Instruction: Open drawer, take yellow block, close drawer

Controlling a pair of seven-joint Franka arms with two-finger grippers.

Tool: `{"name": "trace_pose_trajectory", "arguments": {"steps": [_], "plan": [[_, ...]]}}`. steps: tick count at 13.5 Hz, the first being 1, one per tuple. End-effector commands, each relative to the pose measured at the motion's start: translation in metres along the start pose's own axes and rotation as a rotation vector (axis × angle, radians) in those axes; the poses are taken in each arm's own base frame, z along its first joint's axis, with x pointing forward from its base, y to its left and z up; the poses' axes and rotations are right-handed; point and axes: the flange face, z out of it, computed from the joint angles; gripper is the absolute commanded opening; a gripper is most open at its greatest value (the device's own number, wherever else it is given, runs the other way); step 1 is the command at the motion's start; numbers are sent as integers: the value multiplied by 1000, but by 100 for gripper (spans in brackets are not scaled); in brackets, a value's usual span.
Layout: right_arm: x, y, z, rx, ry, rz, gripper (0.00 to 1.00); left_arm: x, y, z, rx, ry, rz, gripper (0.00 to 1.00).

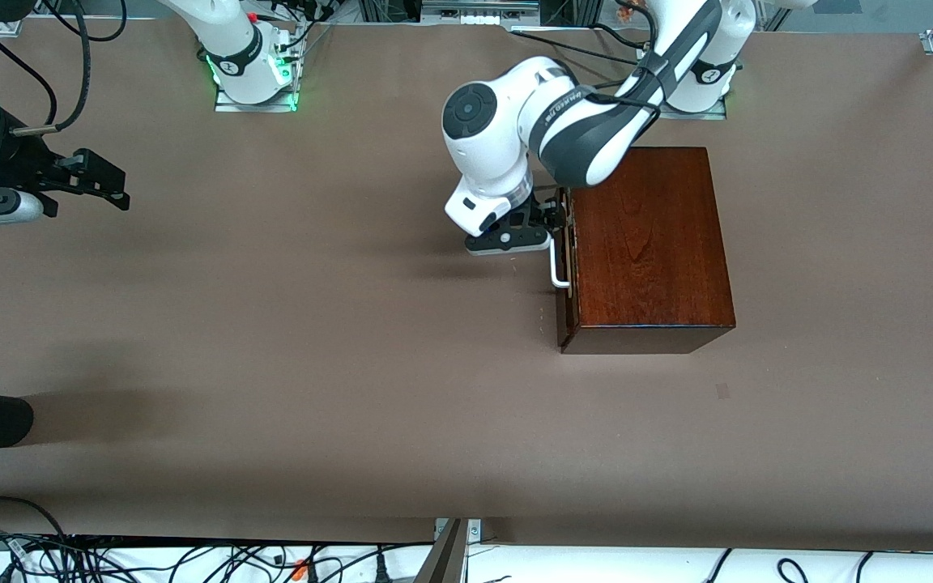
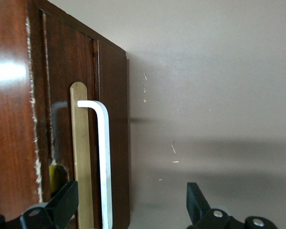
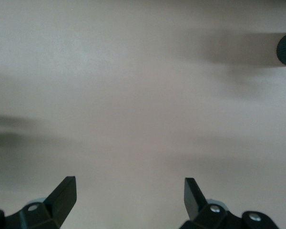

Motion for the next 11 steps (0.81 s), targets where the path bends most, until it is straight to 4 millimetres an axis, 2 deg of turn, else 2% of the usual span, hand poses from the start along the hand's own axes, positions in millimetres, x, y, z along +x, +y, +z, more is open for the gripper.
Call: {"name": "trace_pose_trajectory", "arguments": {"steps": [1,11], "plan": [[2,2,-4,0,2,15,100,2,-11,15,15,18,27,100],[2,2,-4,0,2,15,100,4,3,62,51,35,-25,100]]}}
